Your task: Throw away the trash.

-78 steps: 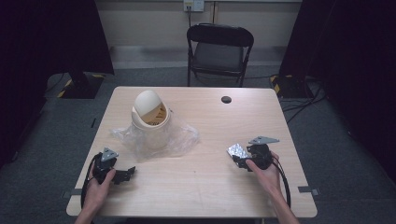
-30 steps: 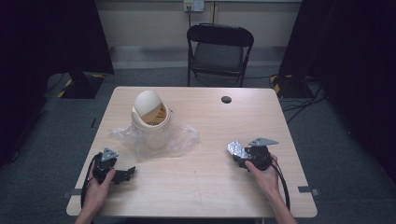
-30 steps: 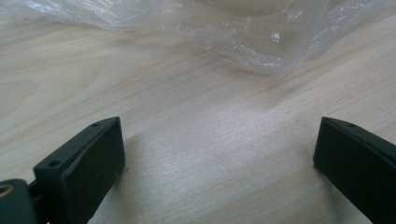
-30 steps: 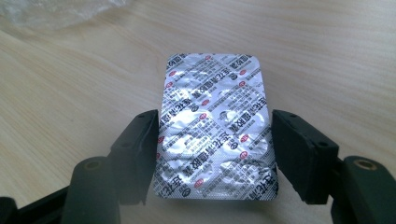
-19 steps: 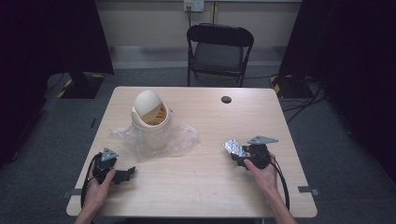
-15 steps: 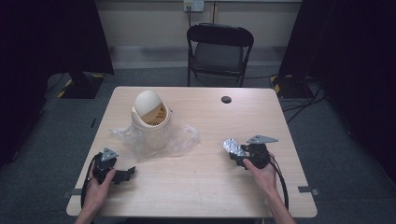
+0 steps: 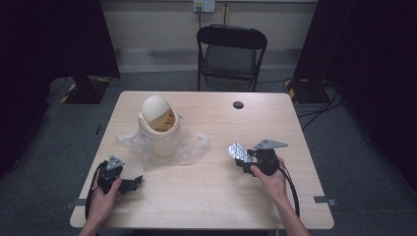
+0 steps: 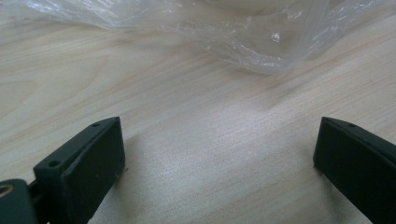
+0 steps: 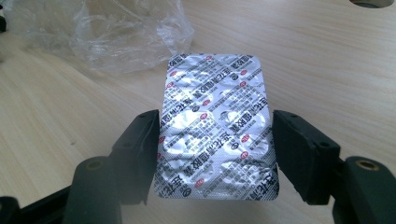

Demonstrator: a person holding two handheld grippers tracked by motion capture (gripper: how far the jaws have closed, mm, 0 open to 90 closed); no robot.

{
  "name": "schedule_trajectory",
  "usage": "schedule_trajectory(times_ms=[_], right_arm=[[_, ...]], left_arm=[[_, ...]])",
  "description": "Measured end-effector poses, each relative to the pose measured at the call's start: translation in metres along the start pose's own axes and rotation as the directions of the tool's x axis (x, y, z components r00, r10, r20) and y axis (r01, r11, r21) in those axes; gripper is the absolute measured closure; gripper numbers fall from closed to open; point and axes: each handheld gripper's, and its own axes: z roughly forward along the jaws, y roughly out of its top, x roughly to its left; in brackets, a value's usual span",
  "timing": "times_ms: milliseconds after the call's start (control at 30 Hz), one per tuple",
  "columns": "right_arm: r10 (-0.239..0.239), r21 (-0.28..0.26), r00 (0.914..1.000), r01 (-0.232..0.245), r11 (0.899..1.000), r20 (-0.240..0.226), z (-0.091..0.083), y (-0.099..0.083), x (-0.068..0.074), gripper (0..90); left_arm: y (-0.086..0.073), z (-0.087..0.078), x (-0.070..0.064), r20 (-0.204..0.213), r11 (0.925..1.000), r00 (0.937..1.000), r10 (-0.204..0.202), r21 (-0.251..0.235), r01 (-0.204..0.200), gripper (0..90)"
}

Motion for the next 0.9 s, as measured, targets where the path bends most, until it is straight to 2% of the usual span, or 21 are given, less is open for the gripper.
schedule_trajectory(times_ms=[167,300,467,900], right_arm=[[0.015,-0.019,0.9991,-0.016,1.0,-0.04,0.002,0.011,0.005,34.4],[-0.001,-0.036,0.9977,-0.002,0.999,-0.068,0.007,0.024,0.012,34.4],[-0.03,-0.031,0.9948,0.027,0.999,-0.098,0.02,0.034,0.02,34.4],[-0.061,-0.062,0.9865,0.052,0.997,-0.152,0.036,0.067,0.038,34.4]], left_arm=[[0.0,0.0,0.0,0.0,1.0,1.0,0.0,0.0,0.0,1.4],[0.0,0.0,0.0,0.0,1.0,1.0,0.0,0.0,0.0,1.4],[0.0,0.0,0.0,0.0,1.0,1.0,0.001,0.001,-0.001,1.4],[0.0,0.0,0.0,0.0,1.0,1.0,0.0,0.0,0.0,1.4]])
